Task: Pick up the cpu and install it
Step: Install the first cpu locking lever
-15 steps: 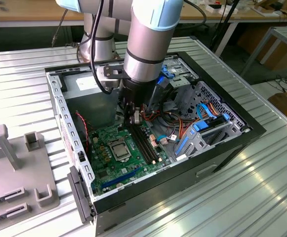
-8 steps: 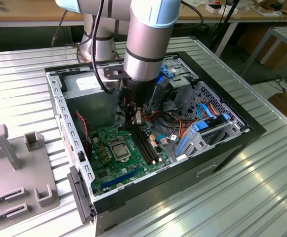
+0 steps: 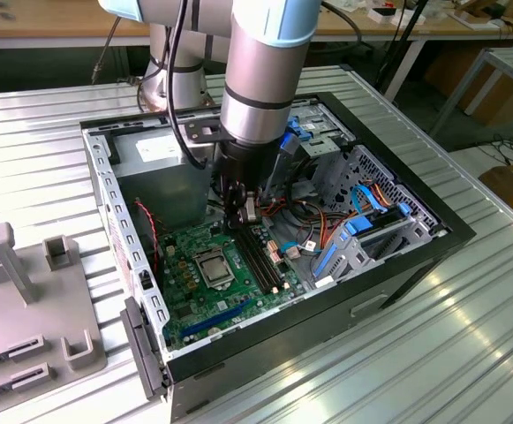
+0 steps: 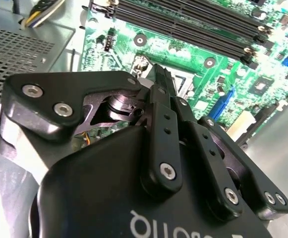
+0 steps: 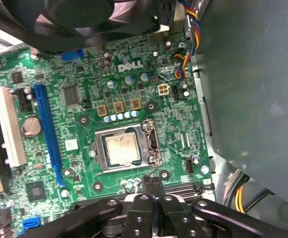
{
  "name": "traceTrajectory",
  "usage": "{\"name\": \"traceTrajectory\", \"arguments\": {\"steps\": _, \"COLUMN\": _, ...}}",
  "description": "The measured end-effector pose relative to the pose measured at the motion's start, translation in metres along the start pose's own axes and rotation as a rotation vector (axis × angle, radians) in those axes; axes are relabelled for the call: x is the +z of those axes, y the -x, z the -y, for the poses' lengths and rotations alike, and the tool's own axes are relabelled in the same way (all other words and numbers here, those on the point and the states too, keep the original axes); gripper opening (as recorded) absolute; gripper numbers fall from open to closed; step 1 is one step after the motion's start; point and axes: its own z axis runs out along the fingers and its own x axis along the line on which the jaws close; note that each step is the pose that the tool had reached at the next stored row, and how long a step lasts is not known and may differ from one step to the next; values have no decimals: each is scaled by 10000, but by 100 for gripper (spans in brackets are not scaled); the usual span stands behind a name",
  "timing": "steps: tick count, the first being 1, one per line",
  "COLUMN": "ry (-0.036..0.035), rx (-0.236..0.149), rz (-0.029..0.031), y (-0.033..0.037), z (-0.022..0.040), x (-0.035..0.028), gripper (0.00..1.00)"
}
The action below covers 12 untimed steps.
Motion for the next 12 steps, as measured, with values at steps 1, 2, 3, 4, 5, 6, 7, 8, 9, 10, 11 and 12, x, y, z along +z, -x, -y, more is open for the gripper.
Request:
{"name": "traceTrajectory", "arguments": {"steps": 1, "ry": -4, "rx": -1, "rz": -20, "y": -1, "z": 0, "x": -1, "gripper": 11}}
{"name": "traceTrajectory", "arguments": {"steps": 2, "ry": -12, "rx": -6, "rz": -22, "y": -1, "z": -3, "x": -2, "gripper": 11}}
{"name": "traceTrajectory", "arguments": {"steps": 3, "ry": -42, "rx": -30, "rz": -17, "y": -1, "z": -5, "x": -2, "gripper": 11}}
{"name": "traceTrajectory", "arguments": {"steps": 4, "ry": -94, "rx": -92, "rz": -3, "y": -1, "z": -5, "x": -3, "gripper": 11}}
{"name": "traceTrajectory", "arguments": {"steps": 5, "ry": -130, "rx": -127, "rz": 22, "y": -2, "z": -5, "x": -3, "gripper": 11}}
{"name": "traceTrajectory", "arguments": {"steps": 6, "ry": -175, "rx": -172, "rz": 52, "y": -1, "z": -5, "x": -2, "gripper": 11}}
{"name": "traceTrajectory", "arguments": {"steps": 7, "ry": -211, "rx": -213, "rz": 66, "y": -2, "z": -4, "x": -2, "gripper": 11}}
{"name": "traceTrajectory", "arguments": {"steps": 8, "ry": -238, "rx": -253, "rz": 73, "y": -2, "z": -5, "x": -2, "gripper": 11}}
{"name": "traceTrajectory", "arguments": {"steps": 9, "ry": -253, "rx": -351, "rz": 73, "y": -3, "z": -11, "x": -2, "gripper": 11}}
{"name": "traceTrajectory", "arguments": {"steps": 10, "ry": -257, "rx": -391, "rz": 72, "y": -4, "z": -12, "x": -3, "gripper": 11}}
{"name": "traceTrajectory", "arguments": {"steps": 11, "ry": -260, "rx": -420, "rz": 73, "y": -4, "z": -16, "x": -3, "gripper": 11}}
{"name": "traceTrajectory", "arguments": {"steps": 12, "ry": -264, "rx": -451, "rz": 78, "y": -5, "z": -18, "x": -3, "gripper": 11}}
